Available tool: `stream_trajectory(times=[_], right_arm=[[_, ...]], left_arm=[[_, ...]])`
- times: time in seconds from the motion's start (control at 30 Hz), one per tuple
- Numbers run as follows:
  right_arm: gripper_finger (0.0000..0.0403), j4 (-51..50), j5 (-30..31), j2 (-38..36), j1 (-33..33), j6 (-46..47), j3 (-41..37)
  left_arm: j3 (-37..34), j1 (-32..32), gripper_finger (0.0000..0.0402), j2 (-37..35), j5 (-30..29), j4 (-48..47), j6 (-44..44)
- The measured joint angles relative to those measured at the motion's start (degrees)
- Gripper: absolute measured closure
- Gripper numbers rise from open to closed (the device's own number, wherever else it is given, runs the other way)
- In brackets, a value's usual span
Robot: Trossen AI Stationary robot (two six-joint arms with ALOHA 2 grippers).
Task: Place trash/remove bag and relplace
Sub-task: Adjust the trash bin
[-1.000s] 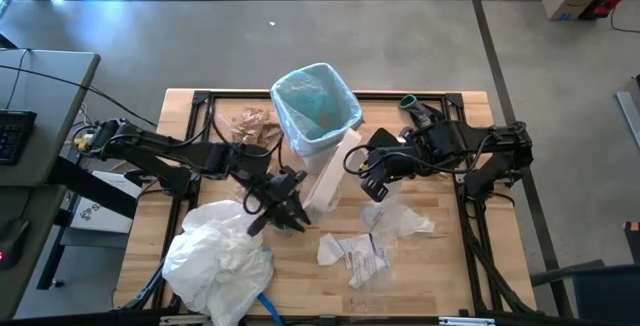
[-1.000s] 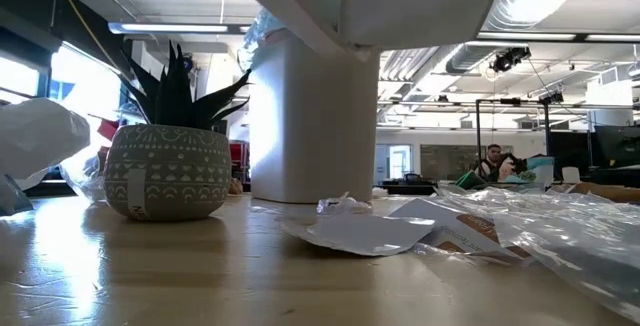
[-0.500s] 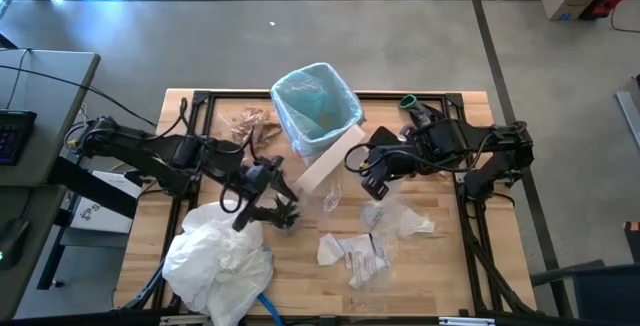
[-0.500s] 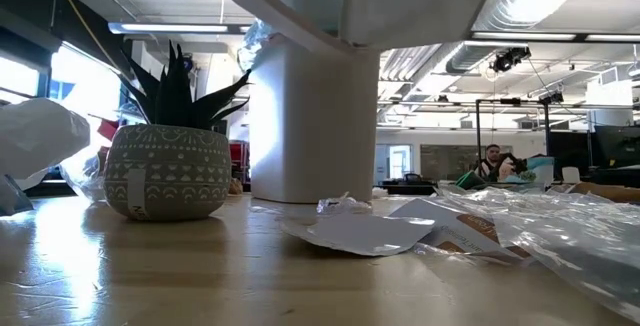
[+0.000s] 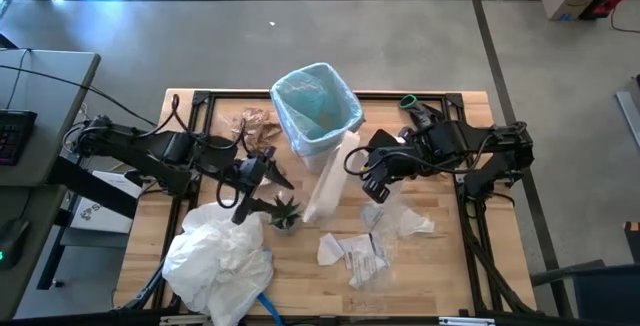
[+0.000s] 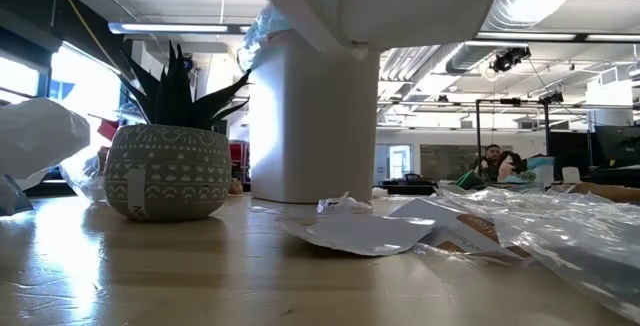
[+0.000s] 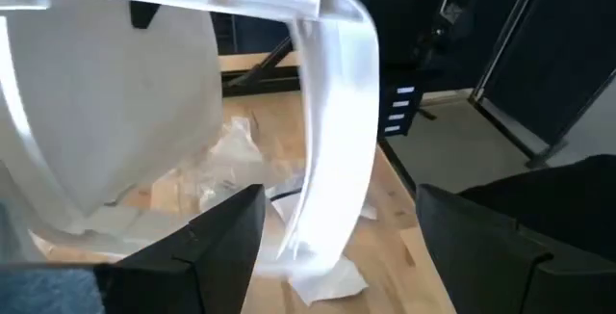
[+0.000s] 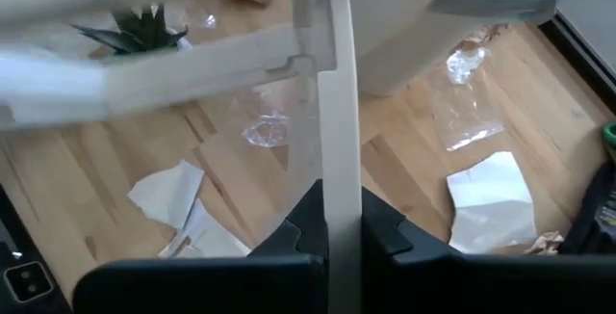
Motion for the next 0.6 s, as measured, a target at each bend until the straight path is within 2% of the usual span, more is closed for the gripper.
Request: stream_trajectory(times=[0.13,0.27,0.43,0.6], right_arm=[[0.0403,0.0,0.1,0.0,0.0,0.1,0.0],[0.0403,0.0,0.3,0.0,0.0,0.1,0.0],[0.0403,0.0,0.8,0.0,0.0,0.2,0.0],[0.0403,0.0,1.3,0.0,0.0,-0.1,0.0]], left_arm=[[0.0,1.1,0.0147,3.3,3.9,4.6,0.0],[0.0,1.9,0.0147,6.8,4.5,9.0,0.2],[0.0,2.6,0.0147,10.8,10.4,14.1,-0.9],[0.0,2.6,0.0153,12.4,7.9,16.6,-0.3]])
